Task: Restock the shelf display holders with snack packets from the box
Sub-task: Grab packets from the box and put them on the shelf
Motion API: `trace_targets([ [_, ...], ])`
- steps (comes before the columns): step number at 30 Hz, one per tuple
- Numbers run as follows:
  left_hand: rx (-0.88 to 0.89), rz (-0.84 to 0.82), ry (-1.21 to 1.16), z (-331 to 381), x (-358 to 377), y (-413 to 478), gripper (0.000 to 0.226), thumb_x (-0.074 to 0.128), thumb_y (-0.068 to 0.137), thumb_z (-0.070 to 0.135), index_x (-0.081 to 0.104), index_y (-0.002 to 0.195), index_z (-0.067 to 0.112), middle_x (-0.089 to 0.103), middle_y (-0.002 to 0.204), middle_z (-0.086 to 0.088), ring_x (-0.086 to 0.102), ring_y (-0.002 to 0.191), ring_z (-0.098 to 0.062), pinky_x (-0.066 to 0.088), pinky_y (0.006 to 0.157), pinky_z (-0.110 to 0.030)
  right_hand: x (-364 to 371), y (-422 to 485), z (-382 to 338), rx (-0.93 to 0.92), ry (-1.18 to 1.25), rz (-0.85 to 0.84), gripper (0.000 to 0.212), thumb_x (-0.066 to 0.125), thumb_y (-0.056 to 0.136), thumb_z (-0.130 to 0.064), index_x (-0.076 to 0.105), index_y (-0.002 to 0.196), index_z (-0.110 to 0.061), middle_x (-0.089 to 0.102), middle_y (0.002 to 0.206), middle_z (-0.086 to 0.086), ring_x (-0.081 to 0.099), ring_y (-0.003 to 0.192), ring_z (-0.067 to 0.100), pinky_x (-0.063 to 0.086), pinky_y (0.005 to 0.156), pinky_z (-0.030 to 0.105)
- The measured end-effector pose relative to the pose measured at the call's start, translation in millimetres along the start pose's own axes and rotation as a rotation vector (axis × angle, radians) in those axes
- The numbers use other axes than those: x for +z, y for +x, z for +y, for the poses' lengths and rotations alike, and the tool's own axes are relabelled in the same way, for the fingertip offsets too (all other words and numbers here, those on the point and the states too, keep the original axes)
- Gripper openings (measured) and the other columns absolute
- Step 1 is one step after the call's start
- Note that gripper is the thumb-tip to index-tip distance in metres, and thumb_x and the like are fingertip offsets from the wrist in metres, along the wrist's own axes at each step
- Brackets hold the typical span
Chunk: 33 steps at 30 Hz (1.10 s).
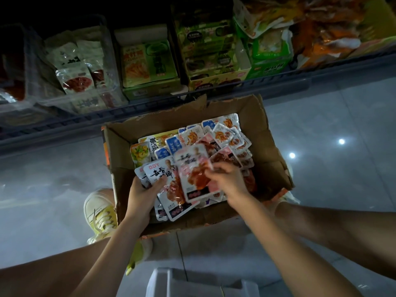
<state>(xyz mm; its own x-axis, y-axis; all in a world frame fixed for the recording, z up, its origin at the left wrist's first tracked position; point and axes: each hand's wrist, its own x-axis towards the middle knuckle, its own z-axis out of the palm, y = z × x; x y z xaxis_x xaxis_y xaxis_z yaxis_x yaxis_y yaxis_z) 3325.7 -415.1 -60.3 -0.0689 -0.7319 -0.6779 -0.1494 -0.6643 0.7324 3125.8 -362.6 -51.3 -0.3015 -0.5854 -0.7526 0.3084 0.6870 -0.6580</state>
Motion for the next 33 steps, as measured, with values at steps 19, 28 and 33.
trace_targets([
  [19,-0.085,0.02,-0.018,14.7,11.4,-0.5,0.059,0.082,0.068,0.018,0.052,0.119,0.019,0.07,0.104,-0.001,0.07,0.091,-0.02,0.057,0.079,-0.042,-27.0,81.5,5.4,-0.583,-1.783,0.025,0.063,0.069,0.08,-0.038,0.045,0.137,-0.023,0.043,0.141,0.001,0.03,0.135,0.024,0.017,0.11,0.042],
  [28,-0.011,0.004,-0.047,35.6,-2.4,-11.3,0.059,0.08,0.072,0.019,0.047,0.12,0.018,0.069,0.107,-0.003,0.07,0.092,-0.021,0.057,0.077,-0.041,-39.0,60.0,-28.2,-0.461,-1.293,0.249,0.031,0.059,0.086,-0.052,0.07,0.092,-0.023,0.068,0.094,-0.002,0.062,0.091,0.017,0.043,0.088,0.034],
  [33,0.06,0.017,-0.123,65.6,-17.6,-34.5,0.057,0.079,0.073,0.015,0.047,0.121,0.019,0.07,0.106,-0.007,0.07,0.093,-0.027,0.055,0.085,-0.05,-18.6,-9.8,-77.5,-0.286,-0.069,0.059,0.014,0.078,0.076,-0.016,0.071,0.076,-0.005,0.072,0.086,0.007,0.068,0.079,0.014,0.053,0.073,0.026],
])
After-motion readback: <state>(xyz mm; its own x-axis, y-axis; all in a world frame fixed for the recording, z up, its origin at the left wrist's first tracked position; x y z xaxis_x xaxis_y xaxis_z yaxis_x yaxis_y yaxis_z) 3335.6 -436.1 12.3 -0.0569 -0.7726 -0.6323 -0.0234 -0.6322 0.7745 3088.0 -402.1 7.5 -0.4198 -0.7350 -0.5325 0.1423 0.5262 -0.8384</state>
